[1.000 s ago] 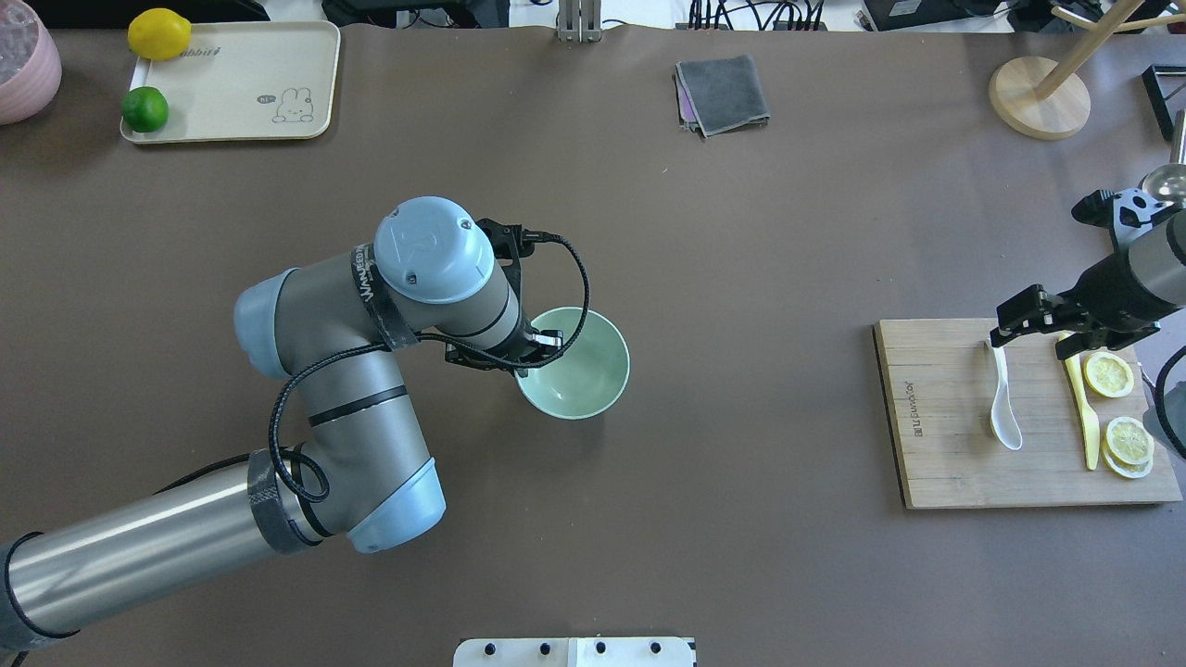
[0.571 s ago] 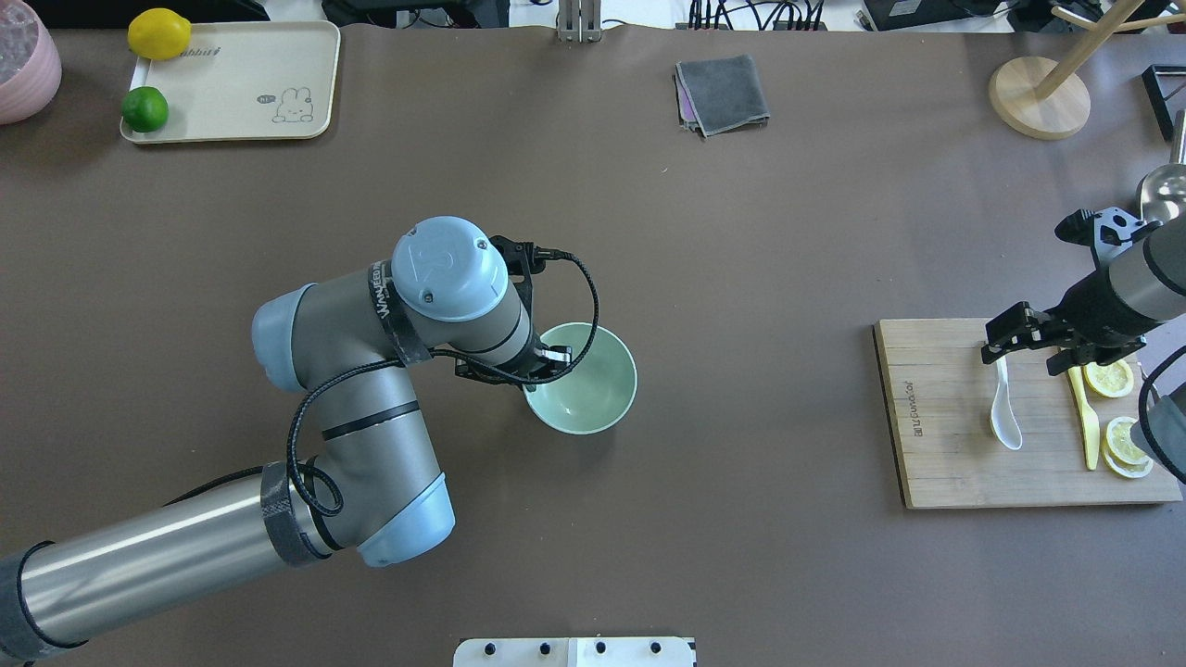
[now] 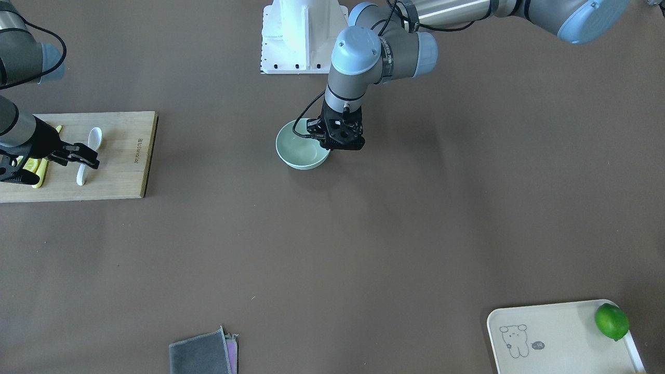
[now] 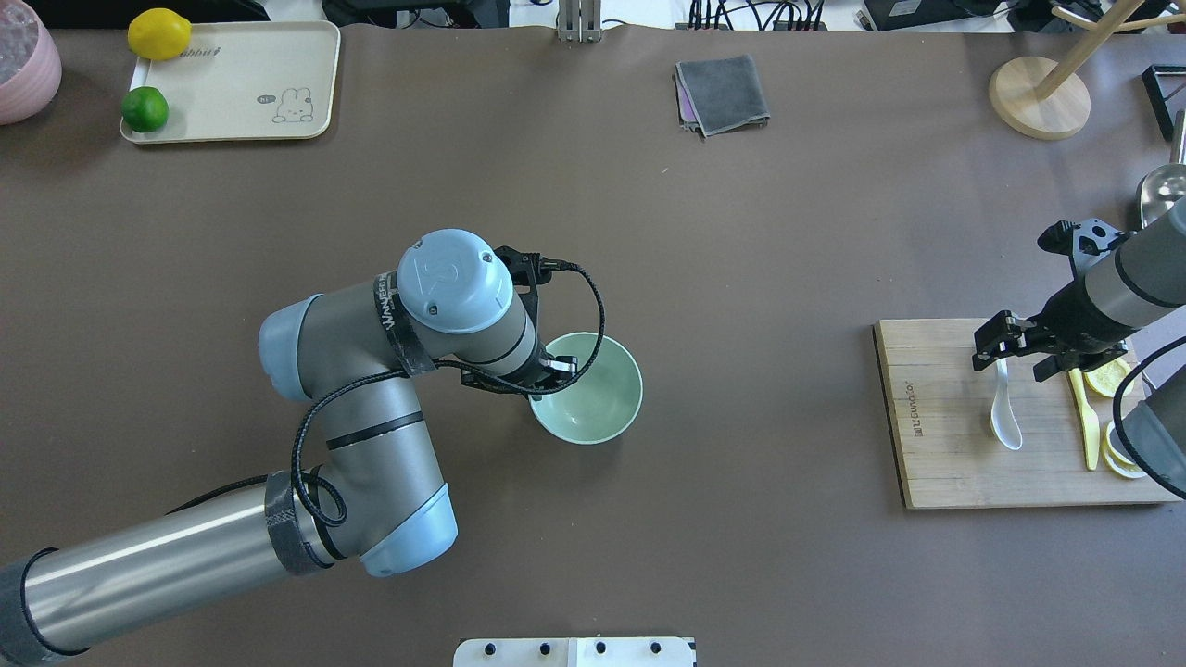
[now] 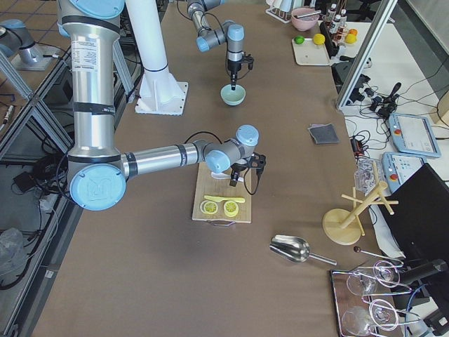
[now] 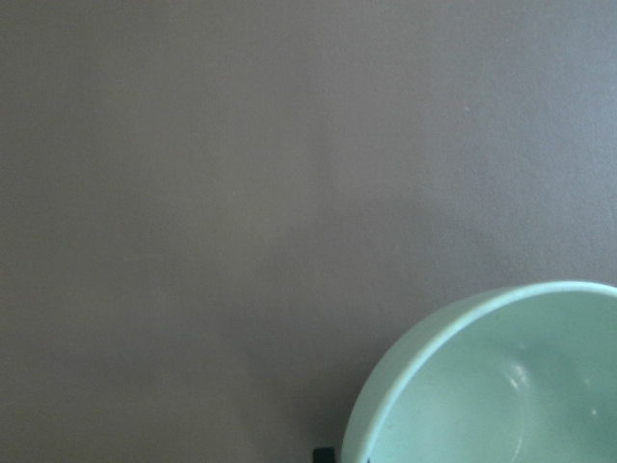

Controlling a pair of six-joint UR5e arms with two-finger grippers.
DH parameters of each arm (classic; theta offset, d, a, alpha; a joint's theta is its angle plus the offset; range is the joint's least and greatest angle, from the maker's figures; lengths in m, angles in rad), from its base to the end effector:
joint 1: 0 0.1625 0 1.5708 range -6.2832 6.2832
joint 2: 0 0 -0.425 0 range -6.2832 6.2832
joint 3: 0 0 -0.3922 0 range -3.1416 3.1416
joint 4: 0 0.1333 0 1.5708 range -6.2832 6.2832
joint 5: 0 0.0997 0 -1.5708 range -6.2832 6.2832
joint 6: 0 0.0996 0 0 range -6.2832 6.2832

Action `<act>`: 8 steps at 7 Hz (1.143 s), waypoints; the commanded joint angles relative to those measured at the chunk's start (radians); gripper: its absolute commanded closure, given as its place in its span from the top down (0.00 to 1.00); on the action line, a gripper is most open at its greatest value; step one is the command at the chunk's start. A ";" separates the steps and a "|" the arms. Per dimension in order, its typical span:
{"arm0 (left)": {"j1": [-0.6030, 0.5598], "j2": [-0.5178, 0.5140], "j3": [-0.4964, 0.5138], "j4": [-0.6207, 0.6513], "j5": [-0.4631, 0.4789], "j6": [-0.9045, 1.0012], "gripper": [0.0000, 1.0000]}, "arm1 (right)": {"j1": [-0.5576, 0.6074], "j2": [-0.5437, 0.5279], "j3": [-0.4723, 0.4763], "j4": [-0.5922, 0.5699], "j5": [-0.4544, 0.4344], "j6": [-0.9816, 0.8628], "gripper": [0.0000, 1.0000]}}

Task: Place spoon in bowl
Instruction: 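Lower the right gripper onto the white spoon on the bamboo board and grasp it, then lift the white spoon and carry it over the bowl while the left gripper withdraws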

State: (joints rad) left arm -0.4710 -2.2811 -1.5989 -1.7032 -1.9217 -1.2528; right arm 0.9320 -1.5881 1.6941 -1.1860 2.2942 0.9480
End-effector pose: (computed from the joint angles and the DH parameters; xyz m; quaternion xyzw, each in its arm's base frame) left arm 0.5814 -0.4073 0.2047 0.0135 0.4442 0.0052 0.8958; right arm -0.2475 -0.4462 0.5648 -0.0853 -0.4027 0.0548 0.9097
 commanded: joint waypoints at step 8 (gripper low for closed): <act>-0.128 0.306 -0.278 0.002 -0.011 0.294 0.90 | -0.056 0.187 0.153 -0.018 -0.042 0.316 0.00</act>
State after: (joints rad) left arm -0.5449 -2.0976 -1.8017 -1.6982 -1.9277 -1.1103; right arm 0.9190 -1.4984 1.8309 -1.1984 2.2845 1.1262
